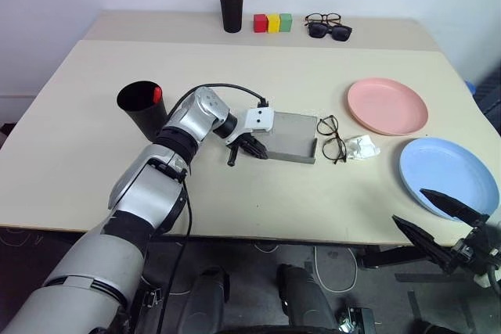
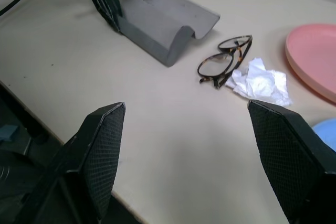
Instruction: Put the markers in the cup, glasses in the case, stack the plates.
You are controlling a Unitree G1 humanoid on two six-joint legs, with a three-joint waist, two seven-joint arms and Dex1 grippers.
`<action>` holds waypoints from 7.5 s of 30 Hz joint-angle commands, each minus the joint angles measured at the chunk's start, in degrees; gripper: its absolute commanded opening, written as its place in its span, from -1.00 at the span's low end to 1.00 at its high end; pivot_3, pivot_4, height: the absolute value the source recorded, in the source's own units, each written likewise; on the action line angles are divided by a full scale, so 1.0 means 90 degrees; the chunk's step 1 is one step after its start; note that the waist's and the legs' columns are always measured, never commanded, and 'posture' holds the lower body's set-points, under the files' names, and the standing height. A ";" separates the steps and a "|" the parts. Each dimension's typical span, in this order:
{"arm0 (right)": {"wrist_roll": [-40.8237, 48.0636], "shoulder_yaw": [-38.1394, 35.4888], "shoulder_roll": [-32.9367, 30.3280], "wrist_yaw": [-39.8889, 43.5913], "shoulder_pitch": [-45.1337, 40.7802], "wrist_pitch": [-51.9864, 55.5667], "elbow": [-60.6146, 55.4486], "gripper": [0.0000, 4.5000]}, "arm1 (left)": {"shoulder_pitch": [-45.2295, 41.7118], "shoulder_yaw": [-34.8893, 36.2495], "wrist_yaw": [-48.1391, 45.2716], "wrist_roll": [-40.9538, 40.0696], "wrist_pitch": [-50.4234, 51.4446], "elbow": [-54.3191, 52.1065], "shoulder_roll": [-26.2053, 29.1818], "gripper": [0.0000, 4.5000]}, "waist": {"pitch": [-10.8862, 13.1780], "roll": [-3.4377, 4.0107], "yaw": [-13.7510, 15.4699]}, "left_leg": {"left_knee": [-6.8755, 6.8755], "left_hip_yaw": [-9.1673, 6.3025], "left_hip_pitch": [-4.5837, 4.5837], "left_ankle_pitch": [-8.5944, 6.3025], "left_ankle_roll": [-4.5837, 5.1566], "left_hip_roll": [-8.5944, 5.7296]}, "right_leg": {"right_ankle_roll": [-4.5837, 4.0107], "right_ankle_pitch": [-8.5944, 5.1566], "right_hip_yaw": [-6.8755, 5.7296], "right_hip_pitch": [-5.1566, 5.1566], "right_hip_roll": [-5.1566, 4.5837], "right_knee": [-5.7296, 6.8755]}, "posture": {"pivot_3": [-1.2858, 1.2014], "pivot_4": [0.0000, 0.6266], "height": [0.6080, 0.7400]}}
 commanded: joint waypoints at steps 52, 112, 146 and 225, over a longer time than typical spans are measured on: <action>-0.0972 0.3643 -0.1017 -0.0011 -0.6104 0.1780 0.3953 0.69 | 0.3856 0.1326 0.2133 -0.1697 0.1809 -0.7202 0.1336 0.76 | -0.0014 0.0033 -0.0026 | -0.0007 0.0007 0.0038 0.0002 0.0000 0.0004 | 0.0002 0.0023 0.0003 0.0016 0.0002 0.0017 | 0.03 -0.52 1.00; -0.3001 0.4887 -0.0033 0.1320 -0.9770 0.1128 0.9155 -0.99 | 0.5643 0.2502 0.3005 -0.3988 0.4313 -1.0349 0.2945 0.79 | -0.0010 0.0040 -0.0198 | -0.0003 0.0000 0.0025 0.0002 0.0000 0.0001 | 0.0007 0.0025 0.0001 0.0006 0.0002 0.0025 | 0.03 -0.52 1.00; -0.3283 0.4921 0.0379 0.1639 -0.9919 0.1478 0.9305 -0.27 | 0.5826 0.2462 0.3257 -0.3978 0.4223 -1.0359 0.2960 0.79 | -0.0010 0.0041 -0.0221 | -0.0006 0.0001 0.0031 0.0002 0.0000 0.0002 | 0.0007 0.0025 0.0001 0.0007 0.0004 0.0027 | 0.03 -0.52 1.00; -0.1020 0.3706 -0.1005 0.1307 -0.5881 0.2084 0.2254 0.99 | 0.5715 0.3316 0.3074 -0.4138 0.2642 -0.8840 0.2928 0.79 | -0.0004 0.0051 0.0002 | -0.0011 -0.0003 0.0020 0.0001 -0.0001 0.0003 | -0.0017 0.0013 -0.0003 0.0004 -0.0001 0.0012 | 0.03 -0.52 1.00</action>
